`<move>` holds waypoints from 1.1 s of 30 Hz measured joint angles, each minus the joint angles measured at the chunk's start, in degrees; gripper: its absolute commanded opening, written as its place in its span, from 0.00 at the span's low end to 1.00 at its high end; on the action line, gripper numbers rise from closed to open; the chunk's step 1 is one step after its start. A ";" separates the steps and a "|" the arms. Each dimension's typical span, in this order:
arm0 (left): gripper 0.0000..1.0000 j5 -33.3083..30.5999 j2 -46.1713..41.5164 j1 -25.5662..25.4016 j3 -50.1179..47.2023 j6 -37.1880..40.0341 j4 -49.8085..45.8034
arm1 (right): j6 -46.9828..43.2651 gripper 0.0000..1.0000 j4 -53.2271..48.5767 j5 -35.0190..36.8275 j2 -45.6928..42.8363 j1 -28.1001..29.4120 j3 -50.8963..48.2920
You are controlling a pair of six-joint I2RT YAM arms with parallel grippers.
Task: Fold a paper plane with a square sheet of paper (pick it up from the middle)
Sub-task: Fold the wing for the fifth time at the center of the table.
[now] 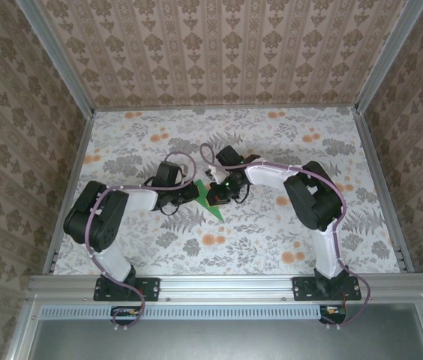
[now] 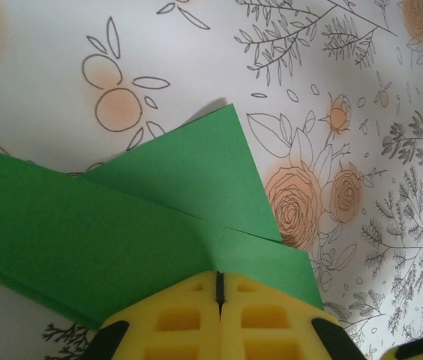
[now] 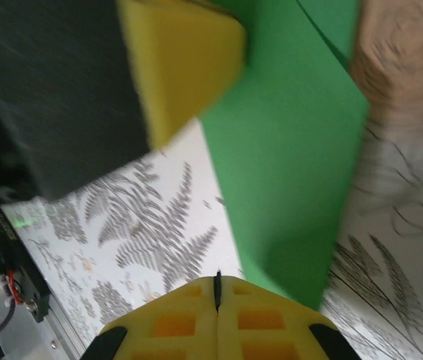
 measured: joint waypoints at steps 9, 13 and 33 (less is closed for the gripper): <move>0.00 0.02 0.37 0.00 0.00 -0.83 0.35 | -0.04 0.01 0.66 0.70 1.90 0.57 0.48; 0.00 0.02 0.48 0.00 0.04 -1.09 0.46 | -0.09 0.01 1.27 0.63 1.84 0.55 -2.60; 0.09 -1.57 0.55 -0.87 3.76 -1.20 -5.99 | 0.74 0.19 6.67 6.86 -17.88 -2.40 -24.68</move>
